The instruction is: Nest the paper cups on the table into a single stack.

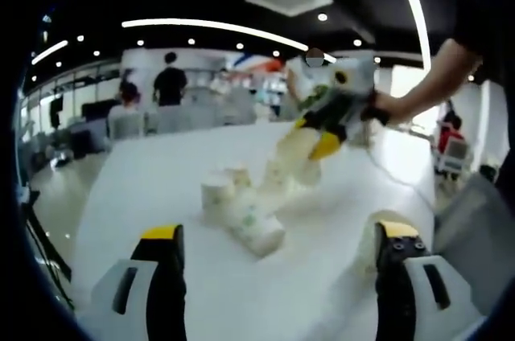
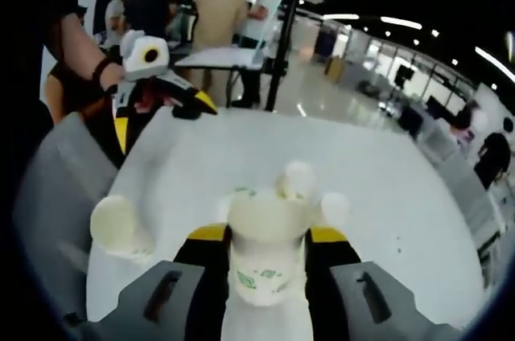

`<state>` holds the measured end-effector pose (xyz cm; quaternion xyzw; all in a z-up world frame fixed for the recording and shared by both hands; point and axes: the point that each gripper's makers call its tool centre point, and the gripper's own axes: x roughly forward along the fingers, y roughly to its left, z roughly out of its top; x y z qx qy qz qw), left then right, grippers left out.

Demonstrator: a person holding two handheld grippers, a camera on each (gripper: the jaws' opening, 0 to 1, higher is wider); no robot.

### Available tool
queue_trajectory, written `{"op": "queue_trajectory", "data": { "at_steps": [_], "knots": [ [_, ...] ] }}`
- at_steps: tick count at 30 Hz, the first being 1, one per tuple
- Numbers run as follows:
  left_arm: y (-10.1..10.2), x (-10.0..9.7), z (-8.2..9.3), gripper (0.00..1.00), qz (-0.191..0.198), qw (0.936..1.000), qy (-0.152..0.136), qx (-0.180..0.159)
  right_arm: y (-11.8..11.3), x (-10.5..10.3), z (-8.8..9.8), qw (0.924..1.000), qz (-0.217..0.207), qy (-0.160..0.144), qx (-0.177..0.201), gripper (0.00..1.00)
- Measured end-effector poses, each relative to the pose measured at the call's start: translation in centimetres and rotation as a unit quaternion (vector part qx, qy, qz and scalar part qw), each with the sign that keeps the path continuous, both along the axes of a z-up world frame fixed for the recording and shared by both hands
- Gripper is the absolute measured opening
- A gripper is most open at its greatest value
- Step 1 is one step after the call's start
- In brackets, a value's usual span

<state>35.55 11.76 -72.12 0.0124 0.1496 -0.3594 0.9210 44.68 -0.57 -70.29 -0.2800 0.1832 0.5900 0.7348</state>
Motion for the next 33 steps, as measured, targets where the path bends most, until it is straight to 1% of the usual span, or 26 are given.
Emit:
{"op": "queue_trajectory", "data": {
  "at_steps": [3, 4, 7, 8, 9, 11, 13, 14, 17, 18, 20, 21, 22, 23, 24, 25, 27, 33],
  "knots": [
    [0.0, 0.2, 0.2, 0.96, -0.004, 1.0, -0.007, 0.006, 0.1, 0.1, 1.2, 0.9994, -0.019, 0.001, 0.028, 0.32],
    [0.0, 0.2, 0.3, 0.97, -0.004, 0.9999, -0.009, 0.005, 0.2, 0.1, 1.9, 0.9987, -0.027, -0.001, 0.043, 0.32],
    [-0.2, 0.2, 0.7, 0.96, -0.007, 0.9999, -0.009, 0.0, 0.1, -0.1, 2.9, 0.9977, -0.035, -0.011, 0.058, 0.32],
    [-0.2, 0.2, 0.7, 0.96, -0.008, 0.9999, -0.009, 0.002, 0.1, -0.1, 3.3, 0.9972, -0.037, -0.019, 0.062, 0.32],
    [-0.2, 0.2, 0.7, 0.96, -0.011, 0.9999, -0.009, 0.002, 0.2, -0.2, 4.0, 0.9958, -0.037, -0.028, 0.08, 0.32],
    [-0.2, 0.2, 0.7, 0.96, -0.013, 0.9999, -0.009, 0.001, 0.2, -0.3, 4.5, 0.995, -0.042, -0.026, 0.088, 0.32],
    [-0.2, 0.2, 0.7, 0.96, -0.015, 0.9998, -0.01, 0.005, 0.0, -0.5, 5.0, 0.9936, -0.048, -0.031, 0.098, 0.32],
    [-0.1, 0.3, 0.7, 0.96, -0.014, 0.9998, -0.011, 0.009, -0.1, -0.5, 5.5, 0.992, -0.053, -0.035, 0.109, 0.32],
    [-0.1, 0.2, 1.2, 0.96, -0.015, 0.9997, -0.016, 0.004, -0.5, -0.6, 5.9, 0.9892, -0.07, -0.032, 0.124, 0.32],
    [-0.2, 0.2, 1.2, 0.96, -0.016, 0.9997, -0.017, 0.004, -0.5, -0.7, 6.6, 0.986, -0.074, -0.032, 0.146, 0.32],
    [-0.2, 0.1, 1.3, 0.96, -0.017, 0.9997, -0.016, 0.004, -1.0, -0.9, 6.8, 0.9847, -0.085, -0.033, 0.149, 0.31],
    [-0.3, 0.1, 1.3, 0.96, -0.019, 0.9997, -0.016, 0.003, -0.9, -1.1, 7.0, 0.9828, -0.082, -0.029, 0.163, 0.32],
    [-0.3, 0.0, 1.3, 0.96, -0.02, 0.9997, -0.016, 0.004, -0.5, -1.6, 7.5, 0.9794, -0.071, -0.021, 0.188, 0.32],
    [-0.4, -0.1, 1.3, 0.96, -0.021, 0.9996, -0.016, 0.005, -0.5, -2.2, 7.6, 0.9771, -0.074, -0.003, 0.199, 0.32],
    [-0.4, -0.2, 1.3, 0.96, -0.022, 0.9996, -0.015, 0.005, -0.7, -2.2, 7.5, 0.9782, -0.076, -0.011, 0.193, 0.33],
    [-0.5, -0.3, 1.3, 0.96, -0.024, 0.9996, -0.013, 0.006, -0.6, -2.5, 7.5, 0.9773, -0.074, -0.012, 0.198, 0.33],
    [-0.5, -0.4, 1.1, 0.96, -0.027, 0.9996, -0.011, 0.006, -0.5, -3.3, 7.9, 0.9741, -0.072, -0.007, 0.214, 0.33],
    [-0.8, -0.8, 1.2, 0.96, -0.033, 0.9994, -0.011, 0.006, -0.3, -4.9, 7.9, 0.9723, -0.069, -0.008, 0.223, 0.33]
  ]
}}
